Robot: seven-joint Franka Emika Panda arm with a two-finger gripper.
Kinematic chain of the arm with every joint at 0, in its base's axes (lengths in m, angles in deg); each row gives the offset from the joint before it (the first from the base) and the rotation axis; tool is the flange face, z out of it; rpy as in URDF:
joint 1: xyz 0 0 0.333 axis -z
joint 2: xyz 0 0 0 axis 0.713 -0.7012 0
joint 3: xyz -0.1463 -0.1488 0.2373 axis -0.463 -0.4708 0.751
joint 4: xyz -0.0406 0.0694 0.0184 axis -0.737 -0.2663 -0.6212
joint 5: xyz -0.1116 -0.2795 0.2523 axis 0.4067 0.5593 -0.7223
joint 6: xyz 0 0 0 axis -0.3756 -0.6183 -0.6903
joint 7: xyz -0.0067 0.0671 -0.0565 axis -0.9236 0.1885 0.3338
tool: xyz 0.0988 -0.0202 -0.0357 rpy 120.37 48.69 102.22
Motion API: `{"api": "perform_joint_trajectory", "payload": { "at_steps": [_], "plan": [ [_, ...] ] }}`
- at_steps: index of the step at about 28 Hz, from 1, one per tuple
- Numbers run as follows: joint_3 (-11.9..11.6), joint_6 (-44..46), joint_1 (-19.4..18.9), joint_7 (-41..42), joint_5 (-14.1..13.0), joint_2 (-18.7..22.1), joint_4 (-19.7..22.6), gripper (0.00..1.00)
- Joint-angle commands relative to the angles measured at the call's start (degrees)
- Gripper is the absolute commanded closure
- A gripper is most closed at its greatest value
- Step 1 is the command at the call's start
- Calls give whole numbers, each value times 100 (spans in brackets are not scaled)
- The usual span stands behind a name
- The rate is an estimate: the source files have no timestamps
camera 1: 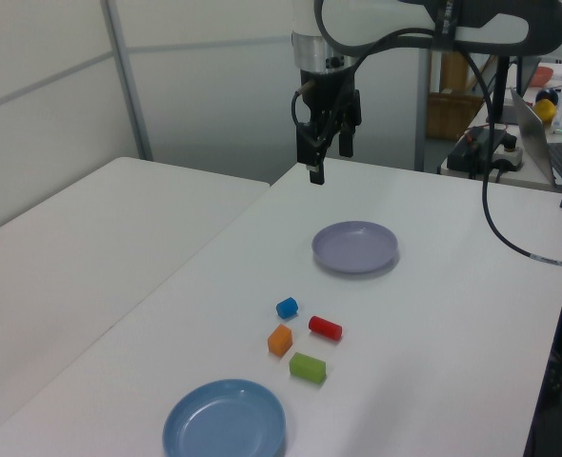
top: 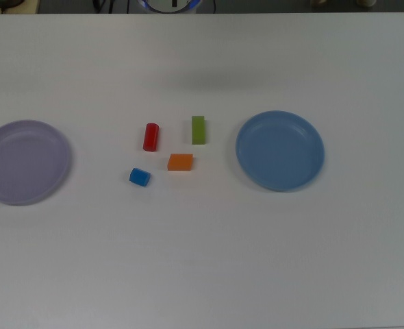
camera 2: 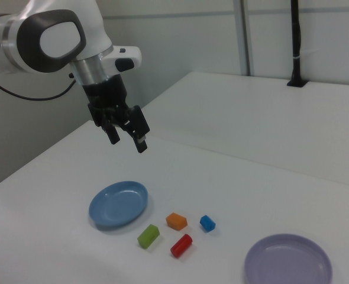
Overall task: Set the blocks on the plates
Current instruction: 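Move the gripper down toward the orange block, then grasp the orange block and lift it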
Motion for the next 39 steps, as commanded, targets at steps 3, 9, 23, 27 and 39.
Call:
{"api": "perform_joint_trajectory", "payload": {
  "at_steps": [3, 9, 23, 27, 39],
  "plan": [
    [-32, -112, 241, 360, -388, -147, 62, 0],
    [-41, -709, 320, 501, -388, -429, 106, 0],
    [-6, -1657, 321, 931, -300, -1466, 386, 0],
    [21, -2211, 268, 932, -300, -1466, 896, 0],
    [30, -3222, -84, 704, -300, -1843, 1583, 0]
  ]
}}
